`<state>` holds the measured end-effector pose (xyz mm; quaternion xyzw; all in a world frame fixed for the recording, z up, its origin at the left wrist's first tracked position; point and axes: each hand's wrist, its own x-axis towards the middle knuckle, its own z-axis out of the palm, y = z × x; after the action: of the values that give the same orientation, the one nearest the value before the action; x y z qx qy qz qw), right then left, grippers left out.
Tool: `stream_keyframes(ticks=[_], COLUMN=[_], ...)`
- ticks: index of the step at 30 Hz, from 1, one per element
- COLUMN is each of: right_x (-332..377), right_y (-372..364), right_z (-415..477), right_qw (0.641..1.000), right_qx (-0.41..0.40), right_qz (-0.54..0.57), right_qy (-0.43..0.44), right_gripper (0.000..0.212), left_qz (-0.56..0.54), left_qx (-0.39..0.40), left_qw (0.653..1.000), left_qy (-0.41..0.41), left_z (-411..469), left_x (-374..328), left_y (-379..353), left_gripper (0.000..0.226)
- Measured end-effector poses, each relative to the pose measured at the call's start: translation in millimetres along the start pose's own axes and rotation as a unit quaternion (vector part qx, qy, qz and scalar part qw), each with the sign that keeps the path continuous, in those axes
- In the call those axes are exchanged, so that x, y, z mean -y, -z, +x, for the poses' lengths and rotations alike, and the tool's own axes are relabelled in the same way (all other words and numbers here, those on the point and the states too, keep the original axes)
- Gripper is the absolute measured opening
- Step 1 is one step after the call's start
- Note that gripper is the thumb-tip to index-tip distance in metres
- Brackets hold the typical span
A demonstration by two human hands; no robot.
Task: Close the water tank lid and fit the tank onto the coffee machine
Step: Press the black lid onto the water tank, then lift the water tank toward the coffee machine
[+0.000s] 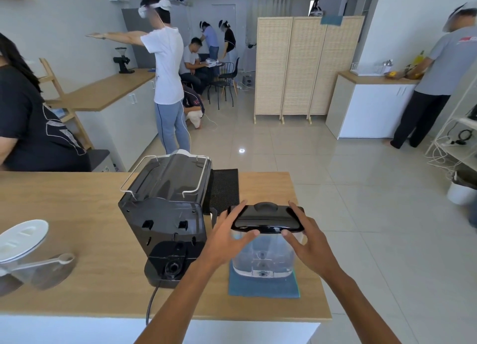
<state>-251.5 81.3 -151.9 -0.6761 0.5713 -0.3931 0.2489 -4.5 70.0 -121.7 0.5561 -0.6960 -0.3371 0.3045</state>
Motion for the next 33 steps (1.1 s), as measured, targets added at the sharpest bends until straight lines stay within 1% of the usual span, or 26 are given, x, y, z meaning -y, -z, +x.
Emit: stream_keyframes(ticks=[2,6,9,11,14,18,24,28,33], right_x=[-2,-7,-7,-8,-7,-1,36,72,114], right_y=[0,1,1,0,-2,-5,-10,-20,-41], right_z=[0,0,0,-2,-5,-11,-20,-32,-44], right_qw=[1.0,1.0,1.0,1.0,0.999,0.998,0.997,0.995,0.992], right_qx=[0.005,0.016,0.013,0.002,-0.017,-0.028,-0.04,-0.035,-0.042], right_qz=[-0.01,-0.018,-0.004,0.005,0.015,0.033,0.059,0.073,0.103], right_qy=[0.006,0.02,0.025,0.029,0.032,0.037,0.04,0.05,0.062], right_gripper=[0.08,0.093,0.094,0.092,0.088,0.087,0.087,0.087,0.09], left_qz=[0.016,0.026,0.024,0.006,-0.029,-0.042,-0.057,-0.045,-0.049], left_qx=[0.0,0.013,0.008,0.005,0.0,-0.007,-0.054,-0.088,-0.107], left_qw=[1.0,0.999,0.999,1.0,0.999,0.999,0.995,0.994,0.992], left_qy=[-0.012,-0.022,-0.019,-0.01,-0.021,-0.03,-0.054,-0.049,-0.052], left_z=[-1,-3,-3,-7,-16,-22,-41,-68,-96], left_x=[2,2,7,8,7,9,11,16,23], left_y=[0,2,2,0,-5,-6,20,45,83], left_gripper=[0.084,0.092,0.098,0.094,0.084,0.079,0.081,0.083,0.083])
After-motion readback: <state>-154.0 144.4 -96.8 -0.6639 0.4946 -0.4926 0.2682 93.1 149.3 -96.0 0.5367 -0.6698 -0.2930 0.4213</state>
